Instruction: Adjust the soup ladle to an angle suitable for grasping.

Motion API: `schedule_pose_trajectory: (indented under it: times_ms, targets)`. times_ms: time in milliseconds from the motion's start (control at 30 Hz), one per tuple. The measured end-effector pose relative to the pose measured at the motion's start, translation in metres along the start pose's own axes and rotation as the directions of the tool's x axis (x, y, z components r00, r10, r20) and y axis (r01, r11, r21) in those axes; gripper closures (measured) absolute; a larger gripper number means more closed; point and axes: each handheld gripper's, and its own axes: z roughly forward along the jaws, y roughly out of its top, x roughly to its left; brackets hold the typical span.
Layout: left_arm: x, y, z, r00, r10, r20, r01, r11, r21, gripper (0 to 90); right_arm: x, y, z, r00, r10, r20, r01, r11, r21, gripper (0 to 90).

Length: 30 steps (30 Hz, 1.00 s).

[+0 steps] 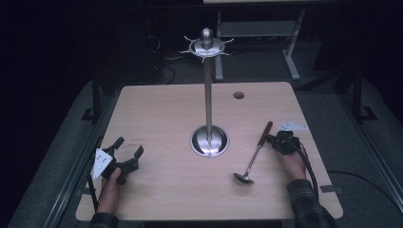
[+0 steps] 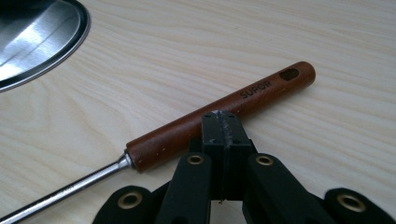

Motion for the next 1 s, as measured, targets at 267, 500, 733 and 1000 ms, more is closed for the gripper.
schedule_pose_trajectory:
  times_ms: [267, 500, 733, 1000]
  targets:
    - [0.000, 0.000, 0.000, 1.0000, 0.000, 0.000, 0.000, 1.0000, -0.001, 13.1, 0.009, 0.003, 0.005, 0.9995, -0.016, -0.027, 0.016, 1.000, 0.004, 89.8]
    - [0.000, 0.000, 0.000, 1.0000, 0.000, -0.001, 0.000, 1.0000, -0.001, 13.1, 0.016, 0.006, 0.008, 0.9986, -0.015, -0.050, 0.015, 1.000, 0.001, 89.8]
    - [0.000, 0.000, 0.000, 1.0000, 0.000, 0.000, 0.000, 1.0000, -0.001, 13.1, 0.024, 0.011, 0.014, 0.9967, -0.031, -0.075, 0.031, 1.000, 0.001, 89.8]
    - [0.000, 0.000, 0.000, 1.0000, 0.000, 0.000, 0.000, 1.0000, -0.001, 13.1, 0.038, 0.016, 0.021, 0.9935, -0.052, -0.101, 0.051, 0.999, -0.010, 89.8]
